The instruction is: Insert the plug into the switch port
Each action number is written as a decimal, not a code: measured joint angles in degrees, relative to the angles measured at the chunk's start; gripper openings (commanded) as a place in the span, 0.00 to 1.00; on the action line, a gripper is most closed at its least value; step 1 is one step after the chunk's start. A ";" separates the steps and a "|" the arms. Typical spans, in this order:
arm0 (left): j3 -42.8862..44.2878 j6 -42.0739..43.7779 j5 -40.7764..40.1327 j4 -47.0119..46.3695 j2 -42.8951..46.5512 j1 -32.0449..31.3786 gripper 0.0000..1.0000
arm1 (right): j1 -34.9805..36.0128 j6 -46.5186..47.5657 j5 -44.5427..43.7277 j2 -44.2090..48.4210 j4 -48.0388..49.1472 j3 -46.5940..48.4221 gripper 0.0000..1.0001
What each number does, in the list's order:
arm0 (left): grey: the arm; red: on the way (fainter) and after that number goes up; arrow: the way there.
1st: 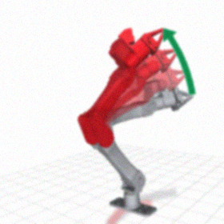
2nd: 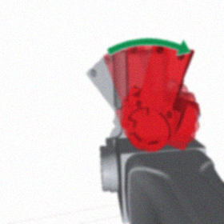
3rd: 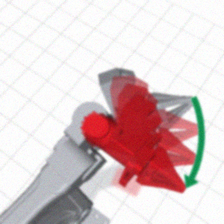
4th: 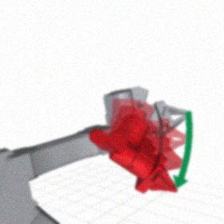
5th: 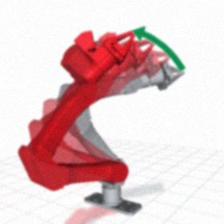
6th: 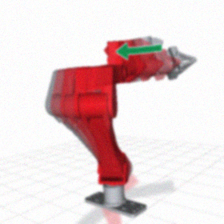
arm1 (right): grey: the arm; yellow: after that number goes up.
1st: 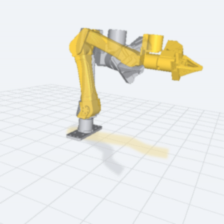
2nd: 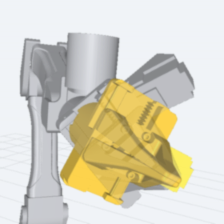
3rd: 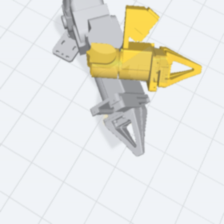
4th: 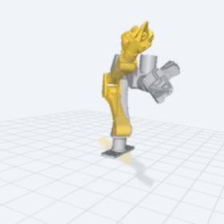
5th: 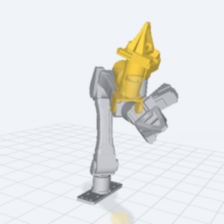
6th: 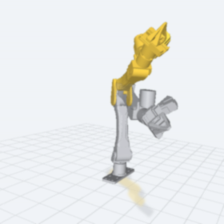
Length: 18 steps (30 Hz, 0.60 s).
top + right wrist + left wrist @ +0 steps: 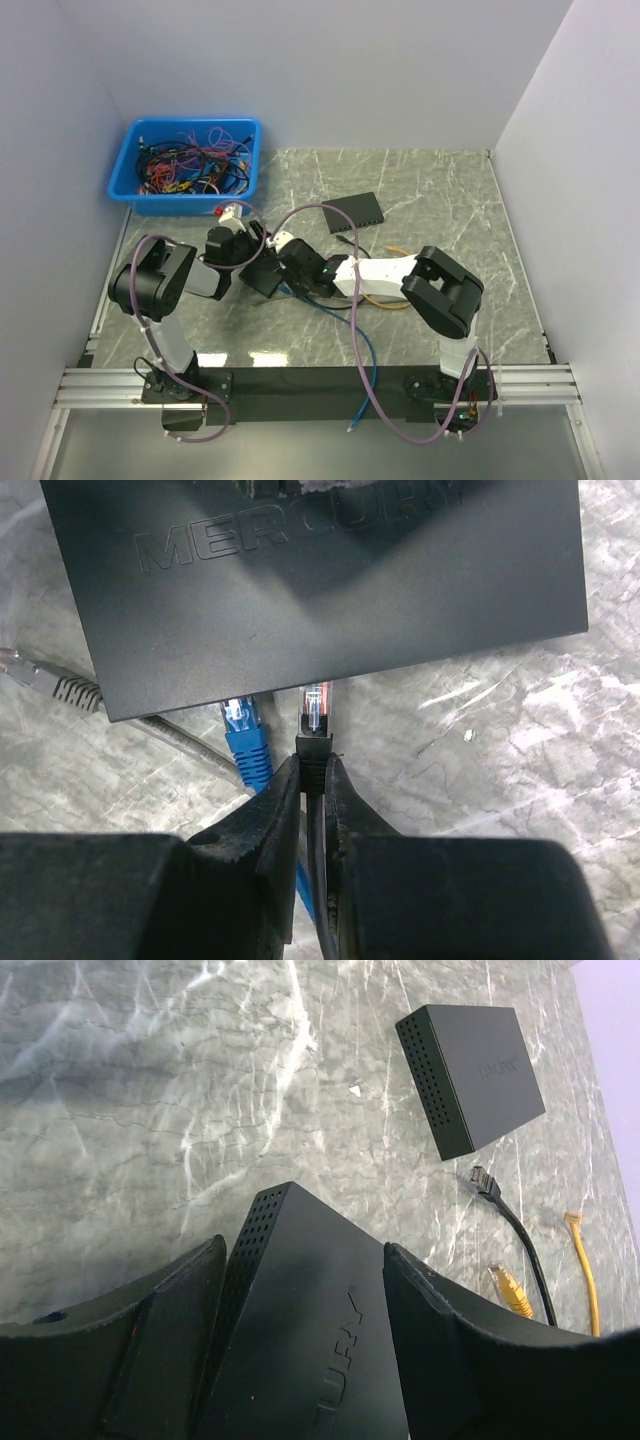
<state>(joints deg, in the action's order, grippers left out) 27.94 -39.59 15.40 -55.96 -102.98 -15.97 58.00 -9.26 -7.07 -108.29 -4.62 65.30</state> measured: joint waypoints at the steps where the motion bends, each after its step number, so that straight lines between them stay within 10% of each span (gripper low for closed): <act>1: 0.00 0.00 -0.02 -0.07 -0.04 -0.15 0.69 | 0.00 0.02 0.07 0.07 -0.02 -0.09 0.00; 18: -2.51 -0.20 0.52 -8.50 -2.86 -1.75 0.67 | 0.44 0.17 -0.24 1.25 0.79 -1.90 0.00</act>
<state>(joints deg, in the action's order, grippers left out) 25.43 -39.79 15.92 -64.47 -105.84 -17.72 58.43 -9.08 -7.31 -107.04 -3.84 63.40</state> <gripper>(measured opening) 0.677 0.160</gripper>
